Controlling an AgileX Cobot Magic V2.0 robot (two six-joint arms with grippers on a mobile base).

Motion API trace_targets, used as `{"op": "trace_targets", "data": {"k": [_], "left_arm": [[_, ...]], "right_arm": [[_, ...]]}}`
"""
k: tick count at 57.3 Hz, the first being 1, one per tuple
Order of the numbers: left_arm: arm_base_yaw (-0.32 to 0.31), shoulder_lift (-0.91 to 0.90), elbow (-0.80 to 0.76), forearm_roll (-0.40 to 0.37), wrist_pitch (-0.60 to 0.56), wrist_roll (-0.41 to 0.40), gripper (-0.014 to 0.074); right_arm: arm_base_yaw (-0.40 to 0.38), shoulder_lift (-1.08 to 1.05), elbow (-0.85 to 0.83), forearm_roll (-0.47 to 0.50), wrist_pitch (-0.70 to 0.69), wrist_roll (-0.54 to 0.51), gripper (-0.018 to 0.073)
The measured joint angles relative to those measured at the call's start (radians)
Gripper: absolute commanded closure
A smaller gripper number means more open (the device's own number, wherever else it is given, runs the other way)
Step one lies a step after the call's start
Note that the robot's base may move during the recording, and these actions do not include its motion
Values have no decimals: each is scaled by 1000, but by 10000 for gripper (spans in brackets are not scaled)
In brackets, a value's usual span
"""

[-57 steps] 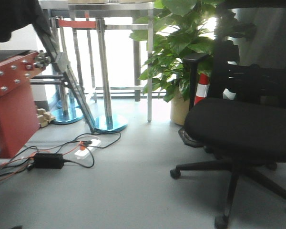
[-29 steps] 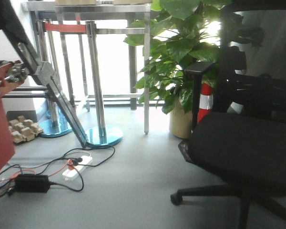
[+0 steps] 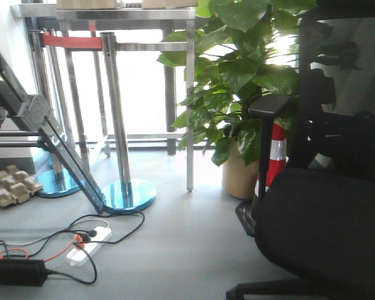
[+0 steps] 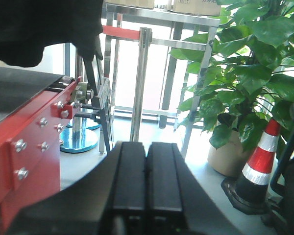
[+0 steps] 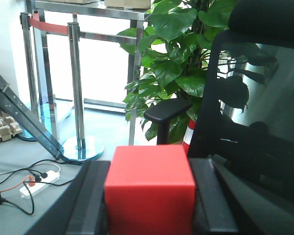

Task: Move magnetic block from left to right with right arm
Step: 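Drive toward the plant and chair, keeping the cube in the right gripper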

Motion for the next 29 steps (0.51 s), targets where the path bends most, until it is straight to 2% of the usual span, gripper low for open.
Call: {"op": "trace_targets", "data": {"k": [29], "left_arm": [[0,0,0,0,0,0,722]], "right_arm": [[0,0,0,0,0,0,204]]}}
